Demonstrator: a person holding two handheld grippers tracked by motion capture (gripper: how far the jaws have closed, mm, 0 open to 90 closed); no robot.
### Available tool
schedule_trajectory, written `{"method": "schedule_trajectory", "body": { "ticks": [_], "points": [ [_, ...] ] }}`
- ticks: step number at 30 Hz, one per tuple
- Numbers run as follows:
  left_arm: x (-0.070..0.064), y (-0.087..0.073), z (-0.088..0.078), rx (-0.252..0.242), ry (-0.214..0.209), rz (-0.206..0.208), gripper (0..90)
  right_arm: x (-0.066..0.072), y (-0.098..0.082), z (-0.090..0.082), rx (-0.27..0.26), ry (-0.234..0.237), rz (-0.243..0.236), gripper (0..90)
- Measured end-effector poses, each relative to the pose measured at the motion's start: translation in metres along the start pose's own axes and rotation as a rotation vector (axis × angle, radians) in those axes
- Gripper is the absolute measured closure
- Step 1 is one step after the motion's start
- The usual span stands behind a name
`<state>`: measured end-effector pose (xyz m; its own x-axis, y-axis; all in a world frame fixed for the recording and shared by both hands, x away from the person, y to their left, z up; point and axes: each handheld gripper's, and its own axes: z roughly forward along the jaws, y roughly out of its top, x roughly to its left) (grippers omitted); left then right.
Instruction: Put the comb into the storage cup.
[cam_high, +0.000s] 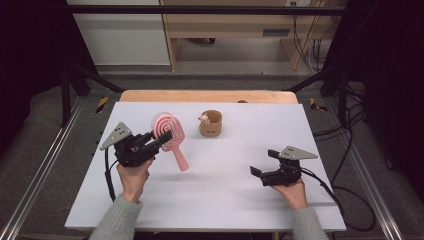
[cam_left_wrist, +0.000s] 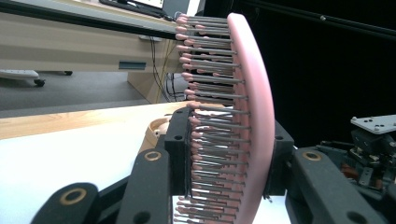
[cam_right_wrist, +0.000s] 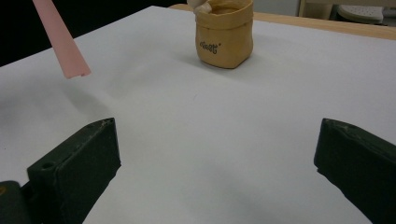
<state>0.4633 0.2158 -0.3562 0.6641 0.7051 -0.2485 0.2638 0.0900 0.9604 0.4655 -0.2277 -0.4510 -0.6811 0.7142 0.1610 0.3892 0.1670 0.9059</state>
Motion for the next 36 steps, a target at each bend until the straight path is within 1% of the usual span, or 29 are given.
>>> {"method": "schedule_trajectory", "body": {
  "ticks": [6,11,15,17,23,28,30,32,36],
  "points": [
    [0.001,0.002,0.008,0.006,-0.003,0.003,62.8,-0.004,-0.003,-0.004,0.009,-0.009,-0.005,0.6],
    [0.001,0.004,0.013,0.01,-0.007,0.006,62.8,-0.009,-0.005,-0.01,-0.006,-0.013,0.006,0.6],
    [0.0,0.008,0.016,0.008,-0.009,0.009,62.8,-0.012,-0.007,-0.014,-0.022,-0.019,-0.01,0.4],
    [0.0,0.01,0.018,0.007,-0.011,0.012,62.8,-0.013,-0.007,-0.016,-0.014,-0.017,-0.011,0.4],
    [-0.002,0.015,0.025,0.01,-0.016,0.014,62.8,-0.015,-0.009,-0.018,-0.014,-0.006,-0.007,0.3],
    [-0.003,0.02,0.029,0.015,-0.026,0.018,62.8,-0.017,-0.01,-0.019,-0.012,-0.005,-0.002,0.3],
    [-0.004,0.022,0.03,0.014,-0.024,0.023,62.8,-0.018,-0.011,-0.02,-0.009,-0.008,-0.001,0.4],
    [-0.005,0.024,0.032,0.011,-0.025,0.02,62.8,-0.018,-0.011,-0.019,-0.006,-0.009,-0.005,0.4],
    [-0.006,0.028,0.036,0.016,-0.025,0.027,62.8,-0.017,-0.011,-0.019,0.0,-0.009,-0.005,0.4]
  ]
}}
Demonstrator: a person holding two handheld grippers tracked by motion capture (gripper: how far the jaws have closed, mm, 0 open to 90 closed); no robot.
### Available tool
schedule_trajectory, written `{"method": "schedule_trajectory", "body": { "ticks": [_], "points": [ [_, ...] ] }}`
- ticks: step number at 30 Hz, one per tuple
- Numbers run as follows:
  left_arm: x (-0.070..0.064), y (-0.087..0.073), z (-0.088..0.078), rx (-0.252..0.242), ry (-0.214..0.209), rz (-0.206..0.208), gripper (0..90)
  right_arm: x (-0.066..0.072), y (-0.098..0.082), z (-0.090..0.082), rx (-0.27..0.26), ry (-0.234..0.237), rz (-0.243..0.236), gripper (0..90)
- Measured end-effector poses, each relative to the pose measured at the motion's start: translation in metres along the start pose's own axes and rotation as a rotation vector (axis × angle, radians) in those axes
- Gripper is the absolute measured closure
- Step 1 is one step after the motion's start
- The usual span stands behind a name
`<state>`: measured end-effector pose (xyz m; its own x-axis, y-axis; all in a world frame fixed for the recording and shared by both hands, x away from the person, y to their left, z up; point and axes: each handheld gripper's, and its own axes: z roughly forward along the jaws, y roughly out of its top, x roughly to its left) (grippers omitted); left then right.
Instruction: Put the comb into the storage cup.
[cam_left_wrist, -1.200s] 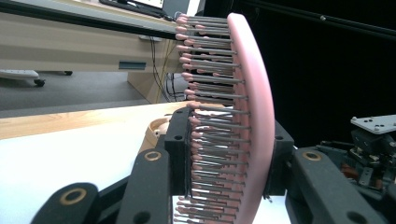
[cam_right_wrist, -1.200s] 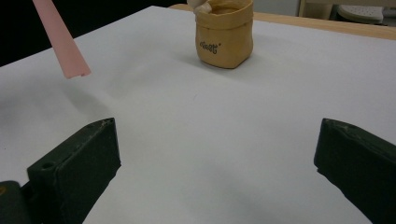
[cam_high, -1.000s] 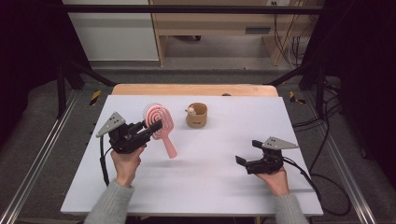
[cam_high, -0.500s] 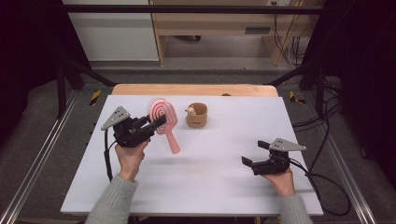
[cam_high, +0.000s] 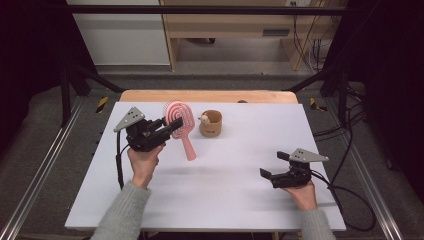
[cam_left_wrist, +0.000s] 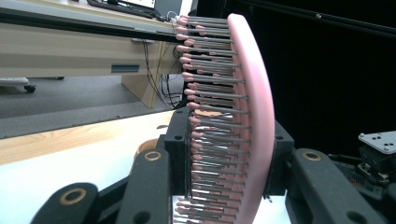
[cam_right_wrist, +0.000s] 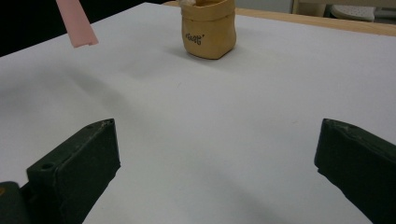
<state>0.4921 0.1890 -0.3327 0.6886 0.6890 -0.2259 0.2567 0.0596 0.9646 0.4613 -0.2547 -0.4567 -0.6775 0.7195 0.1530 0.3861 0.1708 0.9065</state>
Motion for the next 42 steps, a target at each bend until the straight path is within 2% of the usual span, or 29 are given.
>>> {"method": "schedule_trajectory", "body": {
  "ticks": [23,42],
  "points": [
    [-0.003,0.015,0.025,0.011,0.001,0.009,62.7,-0.001,0.0,-0.001,-0.004,-0.003,0.001,0.4],
    [0.001,0.021,0.047,0.013,0.02,-0.008,62.7,0.0,0.0,-0.001,-0.002,-0.001,0.002,0.3]
  ]
}}
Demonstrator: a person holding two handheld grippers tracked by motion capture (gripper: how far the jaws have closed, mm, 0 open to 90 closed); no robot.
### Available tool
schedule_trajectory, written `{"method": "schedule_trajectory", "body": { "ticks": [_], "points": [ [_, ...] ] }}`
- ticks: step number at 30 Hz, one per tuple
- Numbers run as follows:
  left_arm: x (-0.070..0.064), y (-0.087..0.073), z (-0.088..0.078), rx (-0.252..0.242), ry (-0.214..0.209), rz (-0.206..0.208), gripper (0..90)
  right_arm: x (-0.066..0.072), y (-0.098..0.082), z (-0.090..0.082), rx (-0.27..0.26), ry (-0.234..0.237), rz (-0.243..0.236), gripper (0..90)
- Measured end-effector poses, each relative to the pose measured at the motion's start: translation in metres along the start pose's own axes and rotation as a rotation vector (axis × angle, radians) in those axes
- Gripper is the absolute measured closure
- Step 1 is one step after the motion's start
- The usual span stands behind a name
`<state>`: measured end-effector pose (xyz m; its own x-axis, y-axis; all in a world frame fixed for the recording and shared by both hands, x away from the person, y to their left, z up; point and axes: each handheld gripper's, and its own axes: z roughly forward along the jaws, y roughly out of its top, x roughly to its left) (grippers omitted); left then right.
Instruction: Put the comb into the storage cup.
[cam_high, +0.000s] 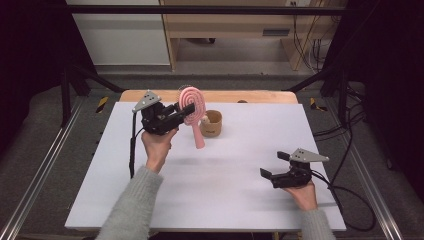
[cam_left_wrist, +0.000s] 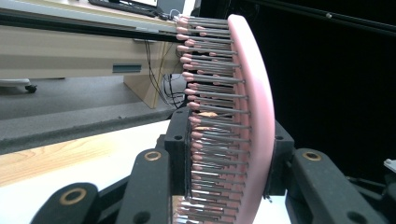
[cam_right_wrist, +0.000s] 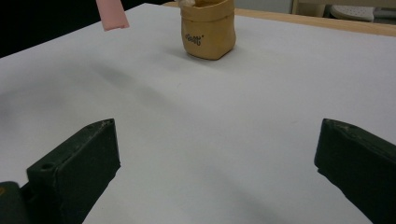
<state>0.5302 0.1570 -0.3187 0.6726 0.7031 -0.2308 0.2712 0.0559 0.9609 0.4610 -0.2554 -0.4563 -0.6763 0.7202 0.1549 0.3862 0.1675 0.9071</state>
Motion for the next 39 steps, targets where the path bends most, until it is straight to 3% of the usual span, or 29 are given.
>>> {"method": "schedule_trajectory", "body": {
  "ticks": [39],
  "points": [
    [-0.001,0.023,0.041,-0.033,0.021,-0.008,62.7,0.0,0.0,0.001,0.011,-0.001,-0.001,0.4]
  ]
}}
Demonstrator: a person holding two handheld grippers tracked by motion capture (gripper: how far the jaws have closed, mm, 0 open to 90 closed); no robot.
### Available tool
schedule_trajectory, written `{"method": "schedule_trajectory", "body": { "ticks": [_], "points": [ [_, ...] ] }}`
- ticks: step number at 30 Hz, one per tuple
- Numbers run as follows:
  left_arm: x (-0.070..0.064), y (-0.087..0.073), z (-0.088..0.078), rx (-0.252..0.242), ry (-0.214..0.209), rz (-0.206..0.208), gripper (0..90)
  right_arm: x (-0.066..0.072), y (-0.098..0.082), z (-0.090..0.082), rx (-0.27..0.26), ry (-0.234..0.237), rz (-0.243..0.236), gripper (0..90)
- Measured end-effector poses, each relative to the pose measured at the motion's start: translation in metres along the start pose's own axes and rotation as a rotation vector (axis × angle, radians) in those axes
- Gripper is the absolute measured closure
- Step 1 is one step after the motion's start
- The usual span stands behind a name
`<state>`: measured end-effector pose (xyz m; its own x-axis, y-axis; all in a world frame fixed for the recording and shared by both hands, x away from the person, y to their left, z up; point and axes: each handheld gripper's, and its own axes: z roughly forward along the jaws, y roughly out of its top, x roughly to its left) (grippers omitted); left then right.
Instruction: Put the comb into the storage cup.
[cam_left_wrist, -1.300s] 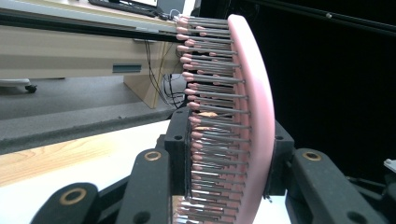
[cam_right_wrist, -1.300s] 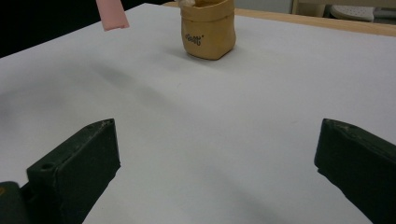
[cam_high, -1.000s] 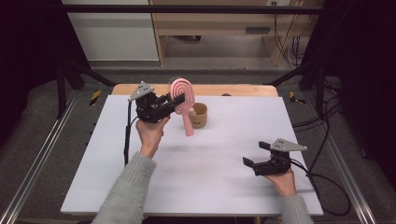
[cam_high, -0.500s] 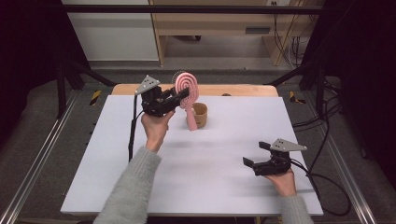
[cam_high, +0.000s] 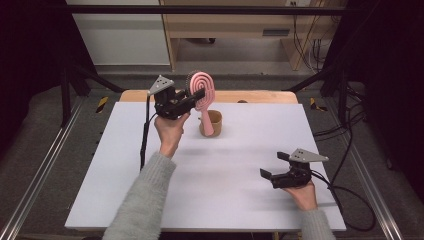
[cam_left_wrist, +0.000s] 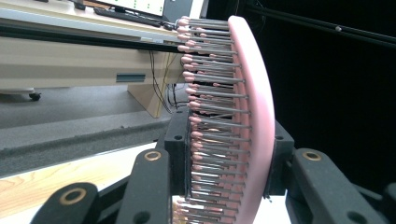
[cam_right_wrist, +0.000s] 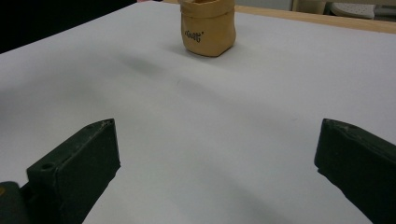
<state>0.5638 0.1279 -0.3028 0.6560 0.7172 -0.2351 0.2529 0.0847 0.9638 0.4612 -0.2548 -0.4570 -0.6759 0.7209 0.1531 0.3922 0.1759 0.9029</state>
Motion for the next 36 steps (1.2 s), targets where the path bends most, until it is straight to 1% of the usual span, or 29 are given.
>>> {"method": "schedule_trajectory", "body": {
  "ticks": [7,12,18,22,25,26,32,34,36],
  "points": [
    [0.0,0.005,0.006,-0.008,0.002,-0.005,62.7,0.0,0.0,0.0,-0.001,0.0,0.002,0.4],
    [0.001,0.008,0.01,-0.014,0.013,0.003,62.7,0.0,0.0,0.0,-0.001,0.001,0.002,0.4],
    [0.002,0.011,0.016,-0.016,0.016,-0.001,62.7,0.0,0.0,0.0,0.0,0.001,0.003,0.3],
    [0.002,0.01,0.019,-0.022,0.019,-0.007,62.7,0.0,0.0,0.0,0.001,0.003,0.003,0.3],
    [0.003,0.01,0.022,-0.014,0.023,-0.005,62.7,0.0,0.0,0.0,0.001,0.003,0.003,0.3],
    [0.003,0.009,0.023,-0.017,0.024,-0.01,62.7,0.0,0.0,0.0,0.001,0.002,0.003,0.3],
    [0.004,0.011,0.029,-0.018,0.03,-0.003,62.7,0.0,0.0,0.0,0.001,0.003,0.003,0.3],
    [0.005,0.012,0.032,-0.017,0.03,-0.007,62.7,0.0,0.0,0.0,0.001,0.004,0.003,0.3],
    [0.005,0.012,0.034,-0.015,0.037,-0.003,62.7,0.0,0.0,0.0,0.001,0.005,0.005,0.3]
  ]
}}
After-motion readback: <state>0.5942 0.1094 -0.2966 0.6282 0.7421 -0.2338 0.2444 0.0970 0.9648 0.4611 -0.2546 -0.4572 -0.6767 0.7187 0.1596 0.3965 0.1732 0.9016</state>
